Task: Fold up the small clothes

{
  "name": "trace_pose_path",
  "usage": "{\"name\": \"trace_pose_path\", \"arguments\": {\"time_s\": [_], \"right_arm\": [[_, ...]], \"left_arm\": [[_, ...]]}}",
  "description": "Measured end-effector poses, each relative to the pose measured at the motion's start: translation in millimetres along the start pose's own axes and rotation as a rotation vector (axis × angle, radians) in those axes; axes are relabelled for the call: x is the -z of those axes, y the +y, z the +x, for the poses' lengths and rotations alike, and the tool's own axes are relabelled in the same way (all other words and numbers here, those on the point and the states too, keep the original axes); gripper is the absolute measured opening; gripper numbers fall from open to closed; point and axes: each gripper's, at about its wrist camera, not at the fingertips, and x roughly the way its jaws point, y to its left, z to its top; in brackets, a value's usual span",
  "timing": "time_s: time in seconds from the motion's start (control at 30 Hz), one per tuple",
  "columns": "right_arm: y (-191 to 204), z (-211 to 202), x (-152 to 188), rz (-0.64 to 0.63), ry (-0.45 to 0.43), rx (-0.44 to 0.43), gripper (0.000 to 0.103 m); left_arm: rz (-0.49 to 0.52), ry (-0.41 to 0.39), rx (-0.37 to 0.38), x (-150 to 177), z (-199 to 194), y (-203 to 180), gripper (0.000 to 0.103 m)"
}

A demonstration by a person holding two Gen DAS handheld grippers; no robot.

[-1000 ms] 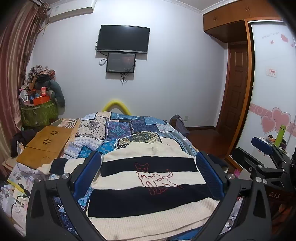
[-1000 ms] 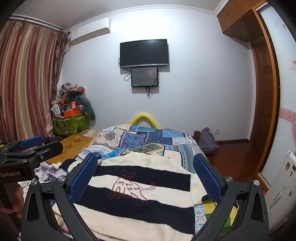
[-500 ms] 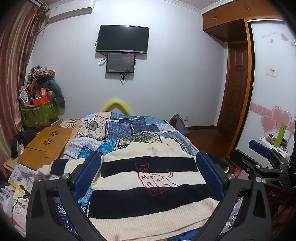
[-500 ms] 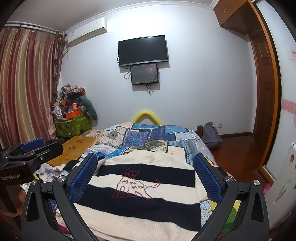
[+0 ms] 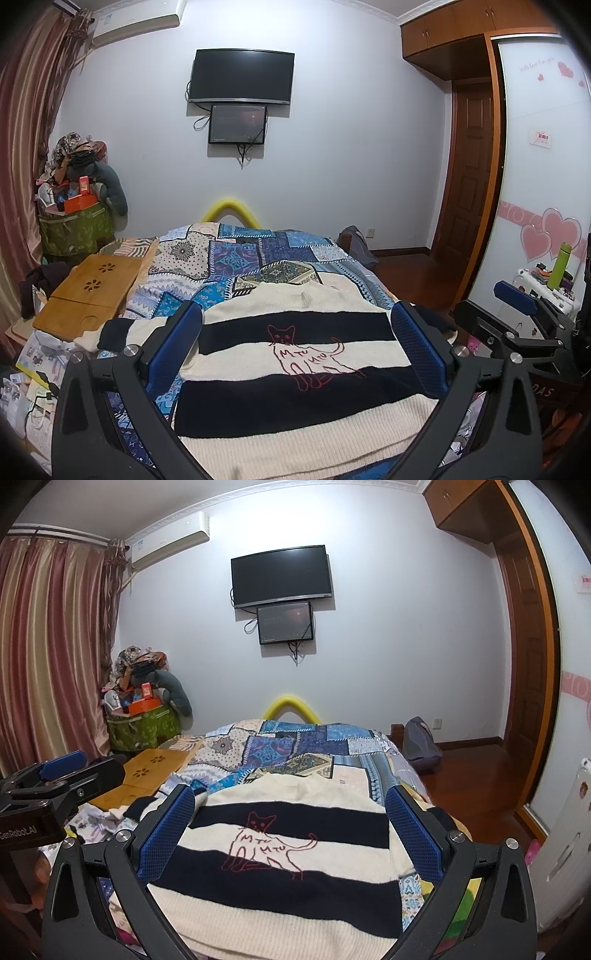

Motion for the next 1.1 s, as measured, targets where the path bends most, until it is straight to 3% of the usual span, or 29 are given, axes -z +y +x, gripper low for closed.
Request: {"name": "trace_pose_path", "arguments": {"time_s": [1.1], "right_arm": [[-2.7, 4.4, -3.5, 0.003, 0.013, 0.004, 0.102]], "left_arm": [[-0.007, 0.011, 0.002, -1.2, 9.2, 3.7, 0.103]]}}
